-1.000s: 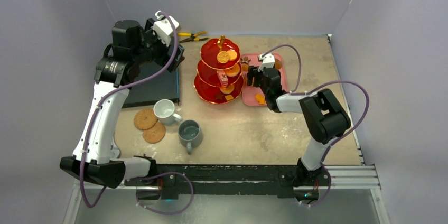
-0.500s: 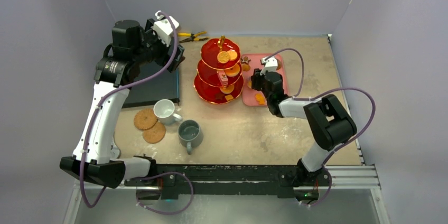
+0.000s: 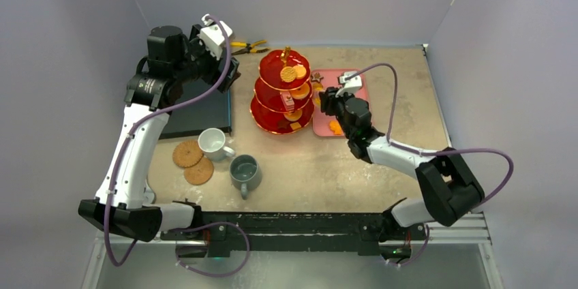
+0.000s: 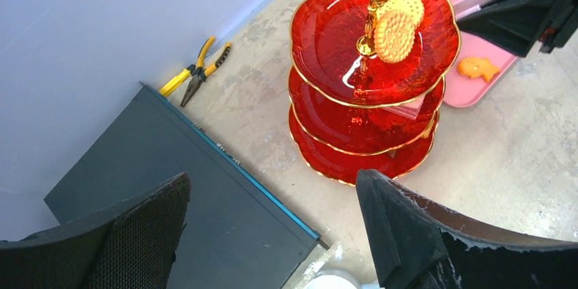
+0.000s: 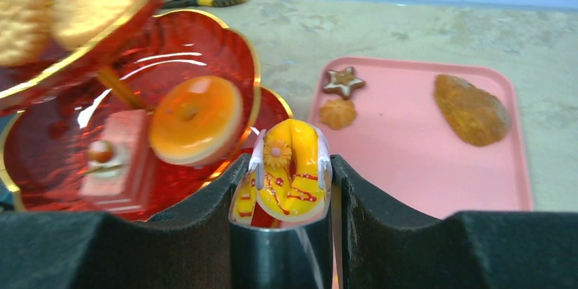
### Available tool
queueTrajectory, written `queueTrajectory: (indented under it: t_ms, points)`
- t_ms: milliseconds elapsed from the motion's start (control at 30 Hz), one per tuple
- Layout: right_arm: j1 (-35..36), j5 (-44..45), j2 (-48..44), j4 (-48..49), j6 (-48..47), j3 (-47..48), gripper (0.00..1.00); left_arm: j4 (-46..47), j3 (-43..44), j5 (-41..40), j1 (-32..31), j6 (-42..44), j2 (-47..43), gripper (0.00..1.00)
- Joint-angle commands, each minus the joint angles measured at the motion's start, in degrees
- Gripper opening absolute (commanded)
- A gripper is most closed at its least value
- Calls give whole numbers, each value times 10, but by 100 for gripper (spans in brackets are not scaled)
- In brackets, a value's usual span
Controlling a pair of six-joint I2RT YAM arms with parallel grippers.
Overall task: Serve the afternoon tea
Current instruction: Place the desert on the desert table.
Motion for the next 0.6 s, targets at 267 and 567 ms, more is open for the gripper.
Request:
queueTrajectory:
  t_ms: [267,567]
  points:
    - [46,-3,70,64,34,12,41,19,7,15,2,-9,-3,90]
    - [47,-19,79,103,50,-14,57,22,8,20,3,-11,1,90]
